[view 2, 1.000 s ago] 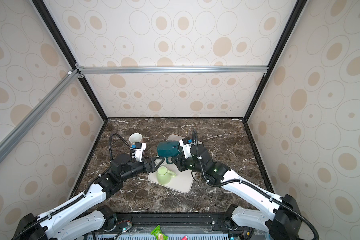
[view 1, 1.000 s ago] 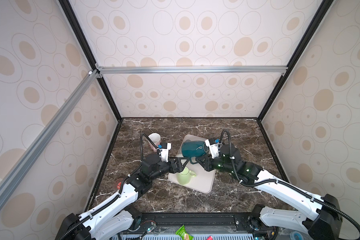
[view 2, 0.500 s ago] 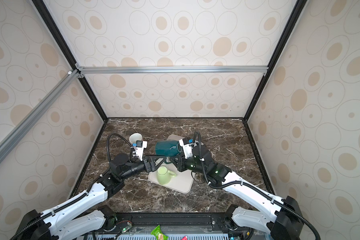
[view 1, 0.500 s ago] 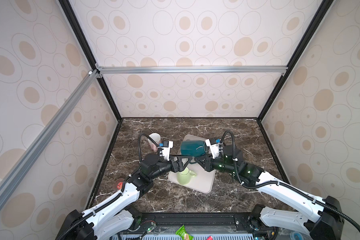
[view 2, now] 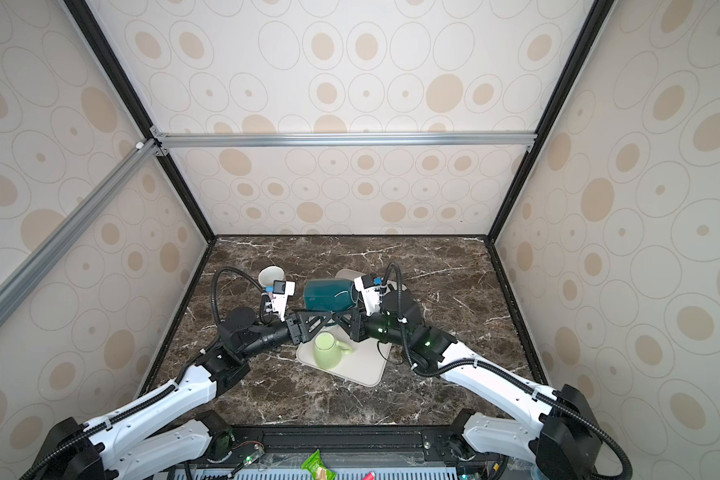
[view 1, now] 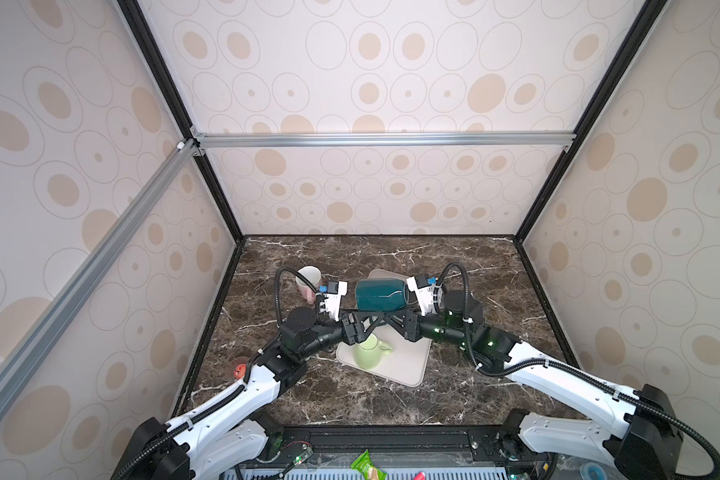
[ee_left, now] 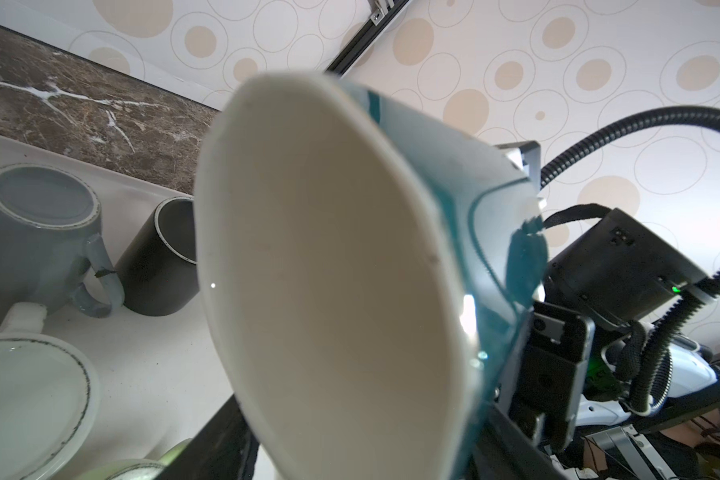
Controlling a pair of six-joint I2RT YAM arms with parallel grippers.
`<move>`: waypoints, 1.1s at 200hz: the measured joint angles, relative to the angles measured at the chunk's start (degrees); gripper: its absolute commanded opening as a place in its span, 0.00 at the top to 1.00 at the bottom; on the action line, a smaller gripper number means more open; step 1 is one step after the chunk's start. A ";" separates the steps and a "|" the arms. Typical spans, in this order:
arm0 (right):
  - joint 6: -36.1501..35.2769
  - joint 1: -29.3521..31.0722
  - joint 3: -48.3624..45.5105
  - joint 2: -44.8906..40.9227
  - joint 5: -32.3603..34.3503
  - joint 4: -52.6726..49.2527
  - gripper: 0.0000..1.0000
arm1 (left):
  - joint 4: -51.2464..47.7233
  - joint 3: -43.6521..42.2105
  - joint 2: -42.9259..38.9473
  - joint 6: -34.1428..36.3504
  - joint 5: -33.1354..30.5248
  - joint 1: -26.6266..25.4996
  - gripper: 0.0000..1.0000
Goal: Turn the mug right side up
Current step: 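Grasp the teal mug's open end with the left gripper, then hold the teal mug with both grippers and tilt it above the tray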
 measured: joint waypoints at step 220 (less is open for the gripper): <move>0.98 -0.04 0.00 3.72 -2.16 5.70 1.00 | 2.73 -2.54 -0.76 0.11 -1.22 0.39 0.65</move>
